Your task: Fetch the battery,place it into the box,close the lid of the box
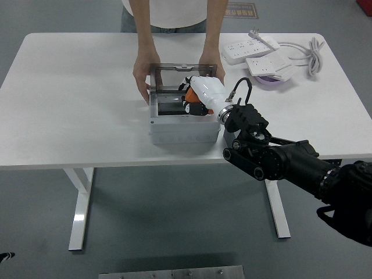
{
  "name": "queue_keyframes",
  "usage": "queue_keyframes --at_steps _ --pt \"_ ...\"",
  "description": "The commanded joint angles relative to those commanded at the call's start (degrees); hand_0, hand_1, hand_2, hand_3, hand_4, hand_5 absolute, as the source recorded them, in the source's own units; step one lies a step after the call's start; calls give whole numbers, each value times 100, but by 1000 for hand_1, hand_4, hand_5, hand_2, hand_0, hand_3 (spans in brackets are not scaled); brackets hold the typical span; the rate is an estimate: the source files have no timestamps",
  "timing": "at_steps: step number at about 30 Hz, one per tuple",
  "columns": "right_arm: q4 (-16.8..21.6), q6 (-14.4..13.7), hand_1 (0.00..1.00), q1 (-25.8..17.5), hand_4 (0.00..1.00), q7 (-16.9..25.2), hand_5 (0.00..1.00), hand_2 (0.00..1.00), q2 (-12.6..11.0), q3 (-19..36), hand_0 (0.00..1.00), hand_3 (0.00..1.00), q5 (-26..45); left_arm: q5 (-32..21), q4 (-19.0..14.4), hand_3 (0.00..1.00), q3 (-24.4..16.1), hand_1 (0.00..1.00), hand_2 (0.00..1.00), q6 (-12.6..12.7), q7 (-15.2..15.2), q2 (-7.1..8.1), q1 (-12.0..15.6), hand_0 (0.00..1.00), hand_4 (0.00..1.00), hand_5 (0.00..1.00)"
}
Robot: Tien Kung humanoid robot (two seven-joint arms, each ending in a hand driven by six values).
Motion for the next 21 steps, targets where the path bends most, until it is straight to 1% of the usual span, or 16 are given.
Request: queue_keyframes --at_steps 3,4,9,10,15,16,21 --pt "2 10 708 5 622 -2 294 712 0 4 761 692 1 21 0 862 -13 914 853 -9 0 -6 -5 856 905 861" --pt "7 13 748 7 667 -6 327 747 0 4 807 725 -4 28 0 862 -17 913 853 -13 0 -8 -7 855 906 857" --pt "40 33 748 16 667 -15 327 747 0 8 807 725 -29 44 -1 862 -27 913 853 -22 0 -18 -10 855 906 857" --pt "47 42 759 18 732 -15 401 759 0 18 811 773 -33 43 -1 862 -28 913 853 -22 0 -20 -11 855 905 855" --pt "72 93 759 10 732 -8 401 759 0 21 811 773 -28 24 0 862 -17 913 853 -15 0 -24 -6 855 905 855" --pt "75 97 769 6 786 -5 439 765 0 16 828 783 -23 22 0 861 -17 912 852 -13 0 -26 -1 855 905 852" --pt "152 102 769 -3 786 -16 439 765 0 10 828 783 -18 5 0 861 -6 912 852 -3 0 -24 38 855 905 852"
